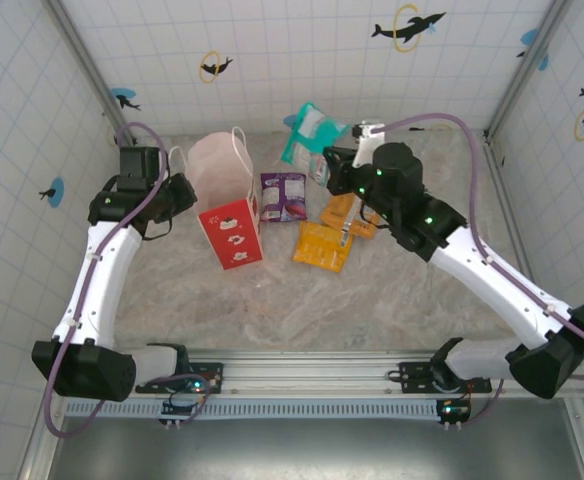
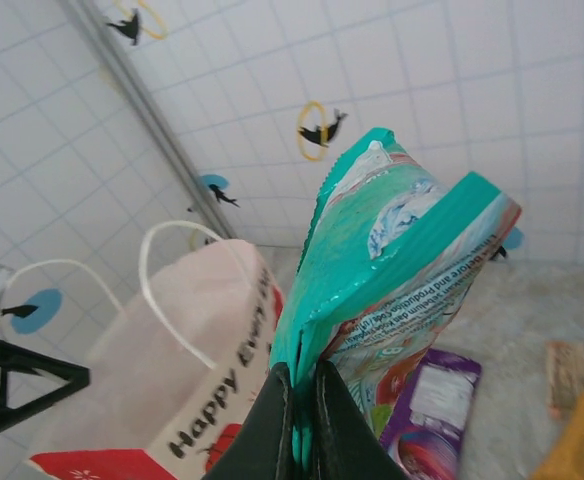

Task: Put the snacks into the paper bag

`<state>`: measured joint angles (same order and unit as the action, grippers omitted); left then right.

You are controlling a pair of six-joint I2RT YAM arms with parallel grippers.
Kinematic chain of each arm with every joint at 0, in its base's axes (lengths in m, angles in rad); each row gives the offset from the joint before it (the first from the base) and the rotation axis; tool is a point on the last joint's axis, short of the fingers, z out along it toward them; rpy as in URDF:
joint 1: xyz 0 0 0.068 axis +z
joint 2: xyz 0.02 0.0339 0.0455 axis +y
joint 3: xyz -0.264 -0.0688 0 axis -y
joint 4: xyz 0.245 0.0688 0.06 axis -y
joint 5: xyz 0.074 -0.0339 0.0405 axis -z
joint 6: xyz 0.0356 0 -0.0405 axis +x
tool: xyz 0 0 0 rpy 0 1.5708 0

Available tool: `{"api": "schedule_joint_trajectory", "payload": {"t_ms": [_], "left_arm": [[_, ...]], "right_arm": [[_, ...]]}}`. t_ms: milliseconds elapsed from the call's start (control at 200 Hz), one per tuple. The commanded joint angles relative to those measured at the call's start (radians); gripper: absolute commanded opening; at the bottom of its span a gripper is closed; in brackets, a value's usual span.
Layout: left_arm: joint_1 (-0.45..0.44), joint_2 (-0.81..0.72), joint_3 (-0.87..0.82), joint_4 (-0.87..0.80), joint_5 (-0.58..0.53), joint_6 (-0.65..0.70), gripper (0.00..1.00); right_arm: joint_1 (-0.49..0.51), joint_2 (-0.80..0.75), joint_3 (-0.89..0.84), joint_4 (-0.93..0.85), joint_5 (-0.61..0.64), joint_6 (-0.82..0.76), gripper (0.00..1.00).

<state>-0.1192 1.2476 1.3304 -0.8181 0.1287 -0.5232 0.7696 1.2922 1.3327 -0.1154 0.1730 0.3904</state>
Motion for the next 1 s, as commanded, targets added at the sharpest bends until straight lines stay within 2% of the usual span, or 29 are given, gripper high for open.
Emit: {"api": "schedule_joint_trajectory", "payload": {"t_ms": [0, 380, 585, 636, 826, 996], "left_arm": [[-0.003, -0.004, -0.02, -0.006, -0.015, 0.003, 0.0], [-0.003, -0.008, -0.022, 0.008, 0.005, 0.003, 0.0], [-0.004, -0.011, -0.022, 0.008, 0.009, 0.01, 0.0], [-0.003, -0.011, -0.022, 0.008, 0.009, 0.009, 0.0], [-0.002, -0.01, -0.023, 0.018, 0.025, 0.012, 0.0], [-0.004, -0.01, -0.02, 0.021, 0.029, 0.016, 0.0]], "right_arm": [[0.059, 0.034, 0.101, 0.146, 0.065, -0.069, 0.0], [0.22, 0.203, 0.308, 0.257, 0.116, -0.157, 0.0], [0.291, 0.335, 0.425, 0.199, 0.219, -0.191, 0.0], [0.301, 0.373, 0.466, 0.14, 0.248, -0.202, 0.0], [0.329, 0.522, 0.614, 0.029, 0.326, -0.275, 0.0], [0.336, 0.612, 0.69, -0.002, 0.377, -0.32, 0.0]]}}
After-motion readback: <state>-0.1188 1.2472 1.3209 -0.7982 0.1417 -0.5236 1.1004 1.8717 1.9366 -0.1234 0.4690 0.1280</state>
